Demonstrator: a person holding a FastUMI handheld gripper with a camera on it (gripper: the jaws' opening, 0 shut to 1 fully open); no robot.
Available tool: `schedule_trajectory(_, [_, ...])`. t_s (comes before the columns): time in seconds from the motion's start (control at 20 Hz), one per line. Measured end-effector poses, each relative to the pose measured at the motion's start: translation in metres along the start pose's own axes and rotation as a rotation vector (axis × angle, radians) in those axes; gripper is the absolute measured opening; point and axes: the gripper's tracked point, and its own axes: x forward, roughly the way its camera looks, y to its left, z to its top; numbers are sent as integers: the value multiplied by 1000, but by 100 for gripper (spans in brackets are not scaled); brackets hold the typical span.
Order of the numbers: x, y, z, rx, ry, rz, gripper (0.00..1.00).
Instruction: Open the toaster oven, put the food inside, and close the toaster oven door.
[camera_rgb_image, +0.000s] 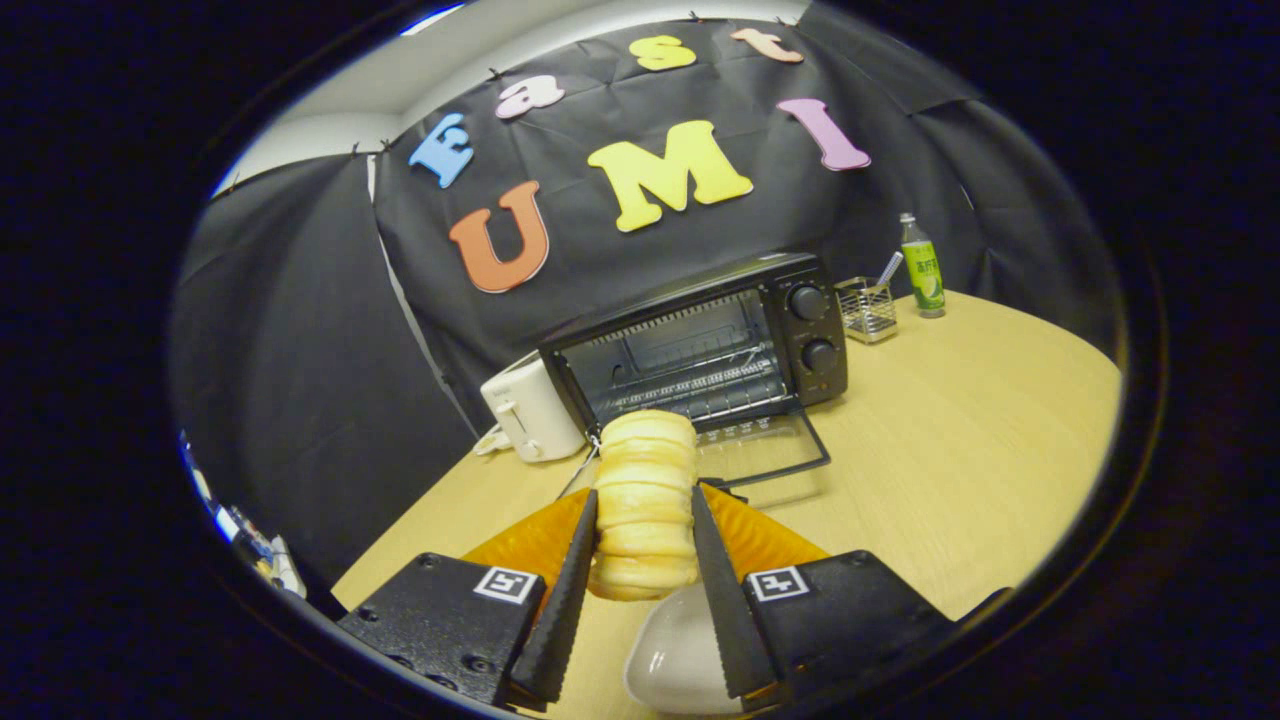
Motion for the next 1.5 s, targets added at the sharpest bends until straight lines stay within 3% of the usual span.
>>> schedule_trajectory(0.2, [34,15,3,137,22,119,63])
schedule_trajectory(0.5, [93,1,35,173,2,128,64])
schedule_trajectory(0.9, [191,-55,74,177,42,3,65])
schedule_trajectory(1.1, [222,-61,98,272,-16,14,65])
schedule_trajectory(1.3, [237,-61,99,264,-23,11,67])
schedule_trajectory(1.4, [236,-67,102,225,-49,-26,82])
schedule_trajectory(1.5, [228,-66,103,210,-52,-31,88])
